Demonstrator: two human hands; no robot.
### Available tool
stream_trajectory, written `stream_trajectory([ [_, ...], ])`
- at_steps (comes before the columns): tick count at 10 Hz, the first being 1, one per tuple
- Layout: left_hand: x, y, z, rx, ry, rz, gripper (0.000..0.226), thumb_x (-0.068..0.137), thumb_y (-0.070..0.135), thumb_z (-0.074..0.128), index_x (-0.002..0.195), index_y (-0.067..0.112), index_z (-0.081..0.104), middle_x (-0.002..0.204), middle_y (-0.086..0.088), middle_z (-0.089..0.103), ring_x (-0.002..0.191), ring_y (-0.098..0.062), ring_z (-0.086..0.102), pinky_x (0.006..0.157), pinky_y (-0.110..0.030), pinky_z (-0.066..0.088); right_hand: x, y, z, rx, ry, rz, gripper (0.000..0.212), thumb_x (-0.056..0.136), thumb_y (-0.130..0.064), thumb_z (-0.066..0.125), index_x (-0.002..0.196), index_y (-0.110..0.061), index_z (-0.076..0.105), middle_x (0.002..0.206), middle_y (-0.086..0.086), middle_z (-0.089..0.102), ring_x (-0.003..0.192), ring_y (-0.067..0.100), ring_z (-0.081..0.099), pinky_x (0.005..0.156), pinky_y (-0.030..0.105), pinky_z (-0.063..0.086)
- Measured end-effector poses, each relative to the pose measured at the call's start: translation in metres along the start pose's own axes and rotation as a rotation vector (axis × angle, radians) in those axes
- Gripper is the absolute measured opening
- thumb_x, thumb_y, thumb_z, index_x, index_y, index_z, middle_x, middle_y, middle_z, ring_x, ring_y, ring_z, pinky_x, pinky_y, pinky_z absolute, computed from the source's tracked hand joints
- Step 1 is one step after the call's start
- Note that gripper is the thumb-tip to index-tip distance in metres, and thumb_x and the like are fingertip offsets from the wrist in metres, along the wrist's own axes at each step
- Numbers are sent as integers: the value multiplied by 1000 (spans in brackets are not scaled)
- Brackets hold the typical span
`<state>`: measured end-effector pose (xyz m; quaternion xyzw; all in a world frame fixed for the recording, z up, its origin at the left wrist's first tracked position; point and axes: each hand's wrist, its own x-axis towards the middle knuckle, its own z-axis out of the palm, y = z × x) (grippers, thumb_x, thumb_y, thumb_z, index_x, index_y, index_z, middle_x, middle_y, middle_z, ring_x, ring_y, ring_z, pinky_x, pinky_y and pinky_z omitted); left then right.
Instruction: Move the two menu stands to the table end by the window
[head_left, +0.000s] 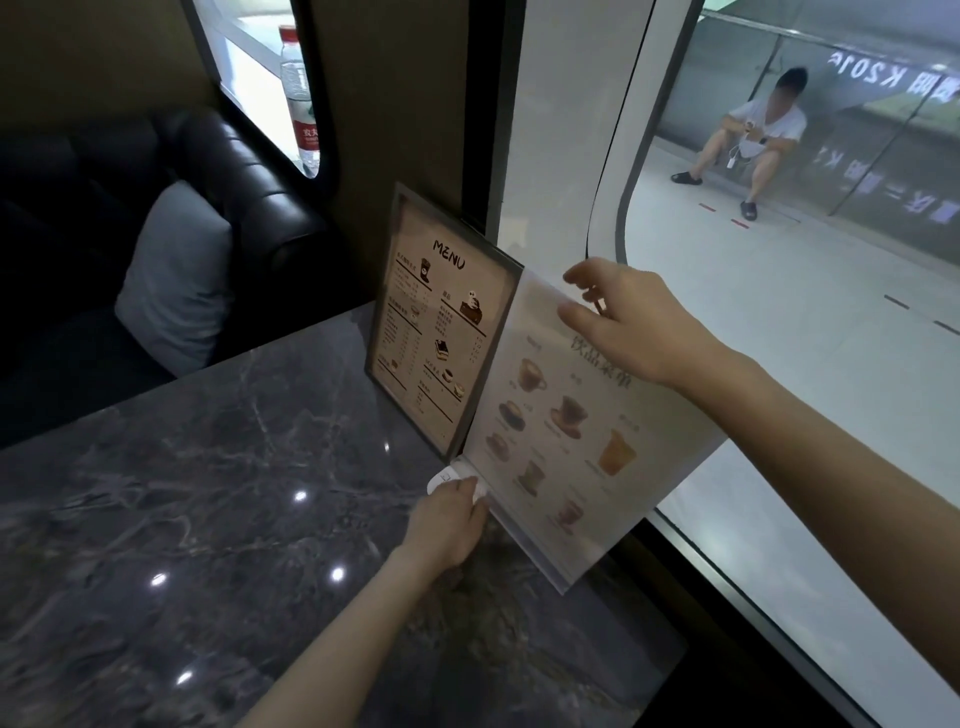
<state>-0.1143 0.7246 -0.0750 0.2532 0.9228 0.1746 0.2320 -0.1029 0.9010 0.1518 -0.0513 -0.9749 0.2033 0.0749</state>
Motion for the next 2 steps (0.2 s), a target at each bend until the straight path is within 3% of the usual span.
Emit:
stream_trajectory([
  [1,-3,-4,-25,-112,84,-23,43,96,35,29,124,11,51,124,-16,59,112,-32,55,89,-38,45,1,-4,-1,10,68,-55,43,93,-25,46,132,-9,40,137,13,47,122,24,46,94,27,35],
  [2,-10,-21,-45,-191,204,-61,39,94,39,32,94,11,60,103,-14,67,96,-33,61,80,-39,48,0,-26,0,89,190,-64,41,92,-24,47,131,-11,41,137,9,47,125,20,43,93,22,29],
])
